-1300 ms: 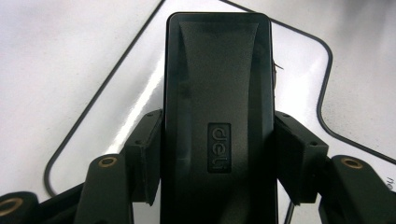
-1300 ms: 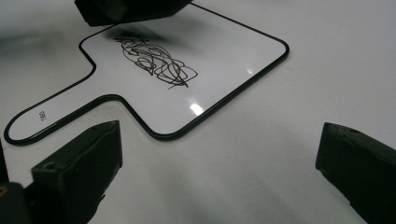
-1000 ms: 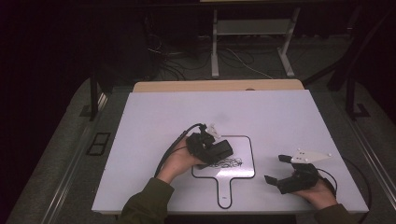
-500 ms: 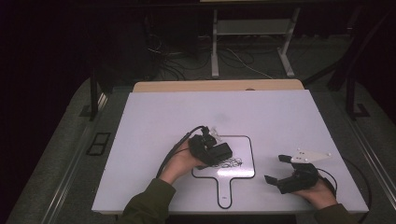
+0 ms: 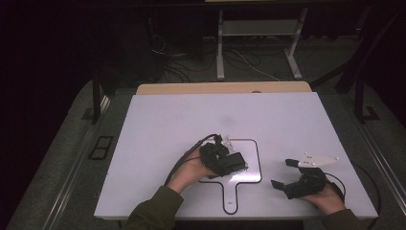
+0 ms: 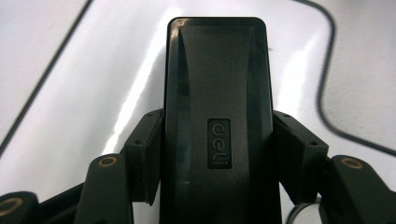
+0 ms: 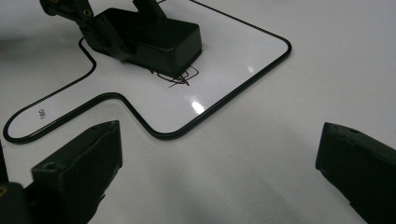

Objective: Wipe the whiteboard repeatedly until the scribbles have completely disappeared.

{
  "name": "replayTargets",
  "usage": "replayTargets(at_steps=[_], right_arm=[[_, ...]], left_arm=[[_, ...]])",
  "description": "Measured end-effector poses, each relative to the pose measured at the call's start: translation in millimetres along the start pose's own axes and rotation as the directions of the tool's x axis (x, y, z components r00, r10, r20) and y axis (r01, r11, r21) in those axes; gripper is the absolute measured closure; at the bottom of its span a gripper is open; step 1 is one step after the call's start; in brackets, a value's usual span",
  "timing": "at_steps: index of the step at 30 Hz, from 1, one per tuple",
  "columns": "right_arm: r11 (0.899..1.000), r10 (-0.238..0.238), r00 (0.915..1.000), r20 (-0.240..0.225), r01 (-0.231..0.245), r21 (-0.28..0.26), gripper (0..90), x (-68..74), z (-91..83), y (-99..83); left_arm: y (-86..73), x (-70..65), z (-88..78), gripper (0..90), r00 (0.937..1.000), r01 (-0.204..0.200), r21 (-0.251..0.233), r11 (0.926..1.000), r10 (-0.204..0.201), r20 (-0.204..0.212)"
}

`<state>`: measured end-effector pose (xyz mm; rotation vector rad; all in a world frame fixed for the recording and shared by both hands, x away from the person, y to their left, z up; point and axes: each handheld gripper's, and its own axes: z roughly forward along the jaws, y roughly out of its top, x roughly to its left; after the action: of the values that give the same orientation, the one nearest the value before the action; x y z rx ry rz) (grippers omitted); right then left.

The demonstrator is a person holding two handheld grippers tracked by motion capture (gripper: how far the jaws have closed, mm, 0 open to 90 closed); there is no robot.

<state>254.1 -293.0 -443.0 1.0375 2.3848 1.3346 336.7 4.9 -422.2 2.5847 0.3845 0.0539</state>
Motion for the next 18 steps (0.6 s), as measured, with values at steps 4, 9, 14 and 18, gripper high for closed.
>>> replayTargets(at_steps=[4, 9, 14, 18], right_arm=[[1.000, 0.000, 1.0000, 0.000, 0.000, 0.000, 0.0, 0.0, 0.0, 0.0], [1.000, 0.000, 1.0000, 0.000, 0.000, 0.001, 0.0, 0.0, 0.0, 0.0], [1.000, -0.001, 1.0000, 0.001, 0.001, 0.001, 0.0, -0.2, 0.0, 0.0], [1.000, 0.002, 1.0000, 0.001, -0.002, 0.001, 0.0, 0.2, -0.8, 0.0]], left_arm=[[3.6, -6.3, 2.8, 38.9, 0.9998, -0.019, -0.003, 0.9998, 0.019, -0.002], [6.3, -11.9, 4.2, 38.9, 0.9993, -0.031, 0.002, 0.9995, 0.031, 0.018], [8.6, -15.6, 5.9, 38.9, 0.9987, -0.046, -0.001, 0.9989, 0.046, 0.019], [7.3, -11.5, 5.1, 38.9, 0.9989, -0.047, 0.001, 0.9989, 0.047, -0.001]])
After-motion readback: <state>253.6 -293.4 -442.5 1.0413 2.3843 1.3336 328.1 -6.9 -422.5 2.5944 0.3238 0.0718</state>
